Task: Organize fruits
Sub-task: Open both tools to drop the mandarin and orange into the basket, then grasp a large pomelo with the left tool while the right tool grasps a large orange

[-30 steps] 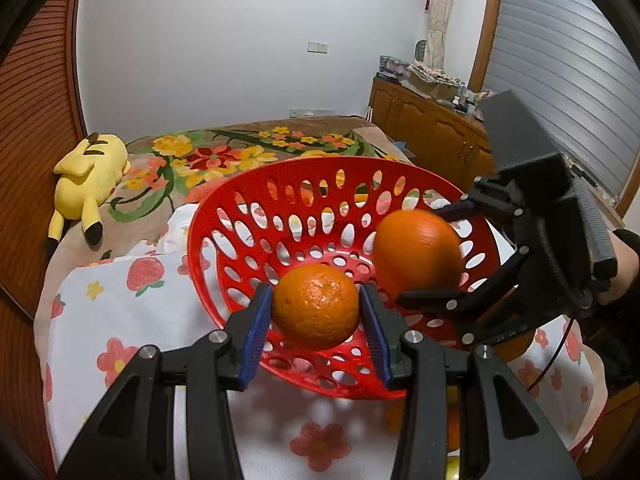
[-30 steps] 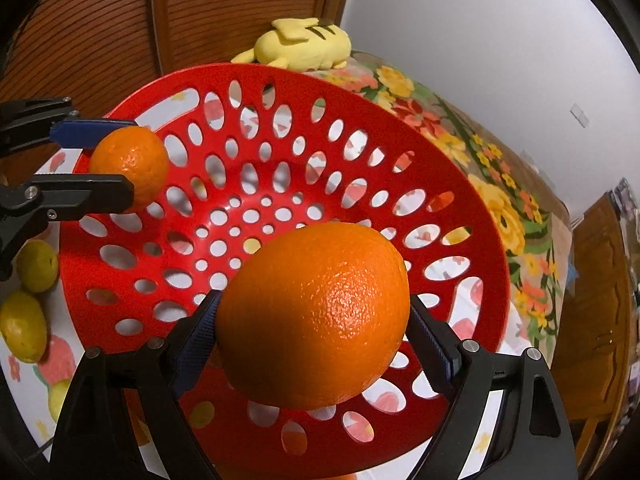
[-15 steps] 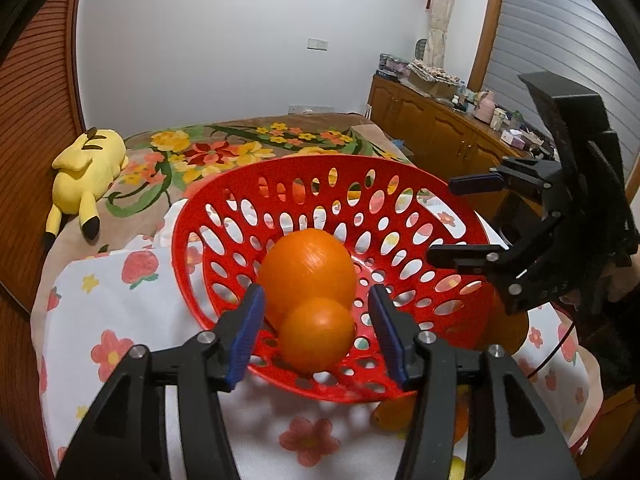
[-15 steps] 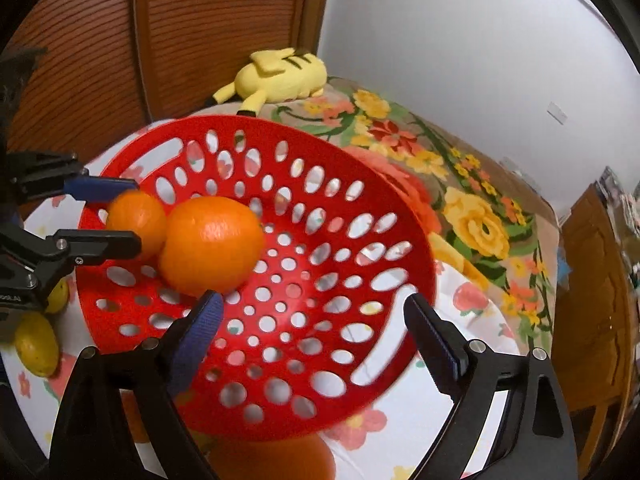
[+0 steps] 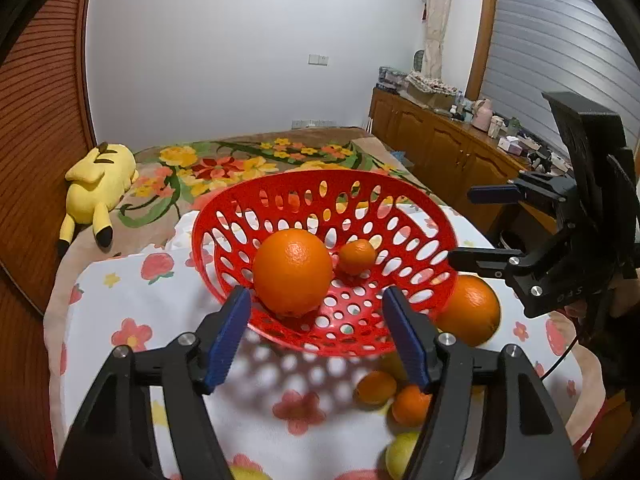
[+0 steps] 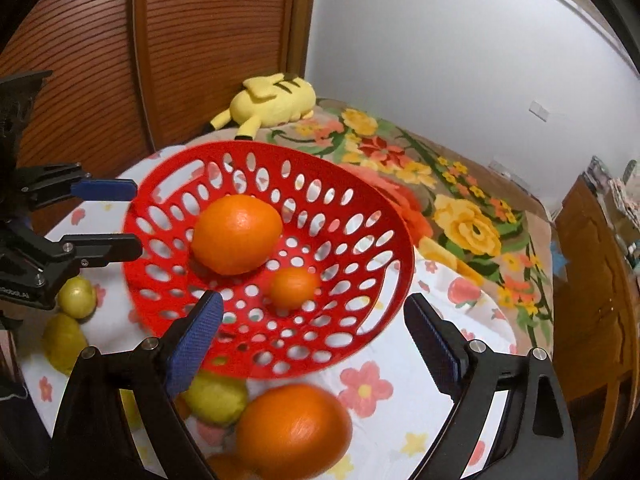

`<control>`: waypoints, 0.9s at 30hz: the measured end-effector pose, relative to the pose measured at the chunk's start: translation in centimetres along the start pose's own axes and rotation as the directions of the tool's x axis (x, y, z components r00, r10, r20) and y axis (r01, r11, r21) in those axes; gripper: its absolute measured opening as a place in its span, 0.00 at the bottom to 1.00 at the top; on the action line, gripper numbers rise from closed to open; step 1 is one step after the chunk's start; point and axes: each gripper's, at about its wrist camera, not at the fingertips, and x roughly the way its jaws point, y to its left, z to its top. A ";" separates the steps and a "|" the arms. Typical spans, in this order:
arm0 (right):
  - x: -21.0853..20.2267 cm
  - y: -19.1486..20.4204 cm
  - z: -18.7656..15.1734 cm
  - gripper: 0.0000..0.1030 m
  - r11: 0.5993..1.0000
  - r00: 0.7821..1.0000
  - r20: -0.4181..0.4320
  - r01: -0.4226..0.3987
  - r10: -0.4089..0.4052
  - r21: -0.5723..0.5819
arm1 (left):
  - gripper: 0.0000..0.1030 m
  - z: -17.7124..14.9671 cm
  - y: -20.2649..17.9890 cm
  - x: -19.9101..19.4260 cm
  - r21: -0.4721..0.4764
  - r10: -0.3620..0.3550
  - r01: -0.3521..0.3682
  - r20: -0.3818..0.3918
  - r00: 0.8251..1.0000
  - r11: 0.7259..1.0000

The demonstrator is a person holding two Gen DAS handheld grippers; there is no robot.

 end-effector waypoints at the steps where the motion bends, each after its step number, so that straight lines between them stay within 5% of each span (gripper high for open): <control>1: -0.4 0.1 -0.2 0.91 1.000 1.000 0.005 0.001 -0.001 0.003 | 0.68 -0.3 -0.1 -0.5 0.002 0.002 -0.002 0.006 1.000 1.000; 27: -2.8 0.3 -9.8 0.91 0.967 0.999 0.037 0.001 -0.011 0.255 | 0.68 -9.0 -0.8 -5.7 -0.026 0.007 -0.007 0.001 1.000 1.000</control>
